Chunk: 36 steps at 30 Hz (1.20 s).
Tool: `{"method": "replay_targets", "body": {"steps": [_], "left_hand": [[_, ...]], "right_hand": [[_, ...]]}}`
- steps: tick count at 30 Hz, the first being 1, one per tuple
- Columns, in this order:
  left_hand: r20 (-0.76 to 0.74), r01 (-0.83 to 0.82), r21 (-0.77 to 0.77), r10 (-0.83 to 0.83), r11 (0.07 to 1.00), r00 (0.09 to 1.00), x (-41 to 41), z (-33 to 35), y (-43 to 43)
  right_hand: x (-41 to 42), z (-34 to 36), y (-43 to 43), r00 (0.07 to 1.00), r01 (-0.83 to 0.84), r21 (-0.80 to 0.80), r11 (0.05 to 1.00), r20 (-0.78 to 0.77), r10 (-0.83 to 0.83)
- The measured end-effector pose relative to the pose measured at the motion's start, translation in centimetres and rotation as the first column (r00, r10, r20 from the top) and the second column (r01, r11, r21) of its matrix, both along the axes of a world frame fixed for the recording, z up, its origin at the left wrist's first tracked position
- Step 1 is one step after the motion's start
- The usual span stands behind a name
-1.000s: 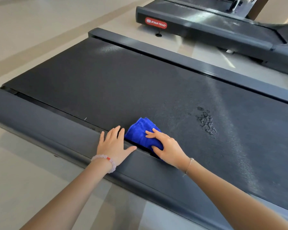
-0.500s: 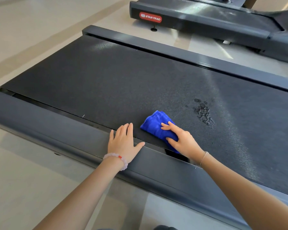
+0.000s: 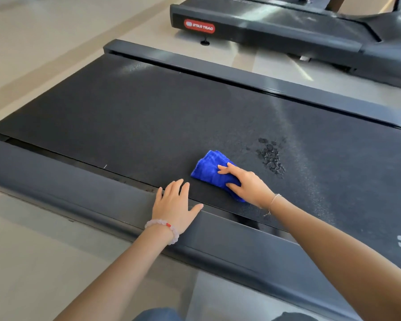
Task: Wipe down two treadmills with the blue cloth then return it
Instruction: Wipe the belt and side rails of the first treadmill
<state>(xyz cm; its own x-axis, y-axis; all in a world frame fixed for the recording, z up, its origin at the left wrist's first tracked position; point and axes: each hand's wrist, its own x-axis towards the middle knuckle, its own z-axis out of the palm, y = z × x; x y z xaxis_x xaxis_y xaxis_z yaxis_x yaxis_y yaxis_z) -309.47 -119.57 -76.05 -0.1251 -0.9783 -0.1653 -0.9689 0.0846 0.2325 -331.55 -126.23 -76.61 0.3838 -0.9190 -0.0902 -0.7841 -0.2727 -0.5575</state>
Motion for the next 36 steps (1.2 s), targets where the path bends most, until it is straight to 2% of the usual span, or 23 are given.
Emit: {"method": "replay_targets", "body": {"steps": [9, 16, 22, 36], "left_hand": [[-0.018, -0.049, 0.027, 0.049, 0.998, 0.999, -3.2, -0.2, -2.6], [0.074, -0.068, 0.006, 0.068, 0.998, 0.995, -5.4, -0.9, -5.2], [0.083, -0.089, -0.002, 0.089, 0.996, 0.993, -7.5, -1.0, -8.9], [0.119, -0.098, 0.000, 0.098, 0.995, 0.988, -10.1, -1.6, -17.1]], "right_hand": [[-2.8, -1.0, -7.0, 0.998, 0.027, -0.028, 0.999, 0.064, -0.026], [-4.8, -1.0, -13.3, 0.996, 0.020, -0.037, 0.999, 0.086, -0.017], [-6.1, -1.2, -18.7, 0.992, 0.047, -0.044, 0.998, 0.118, -0.042], [-8.0, -2.2, -31.5, 0.991, 0.099, -0.098, 0.990, 0.103, -0.089]]}}
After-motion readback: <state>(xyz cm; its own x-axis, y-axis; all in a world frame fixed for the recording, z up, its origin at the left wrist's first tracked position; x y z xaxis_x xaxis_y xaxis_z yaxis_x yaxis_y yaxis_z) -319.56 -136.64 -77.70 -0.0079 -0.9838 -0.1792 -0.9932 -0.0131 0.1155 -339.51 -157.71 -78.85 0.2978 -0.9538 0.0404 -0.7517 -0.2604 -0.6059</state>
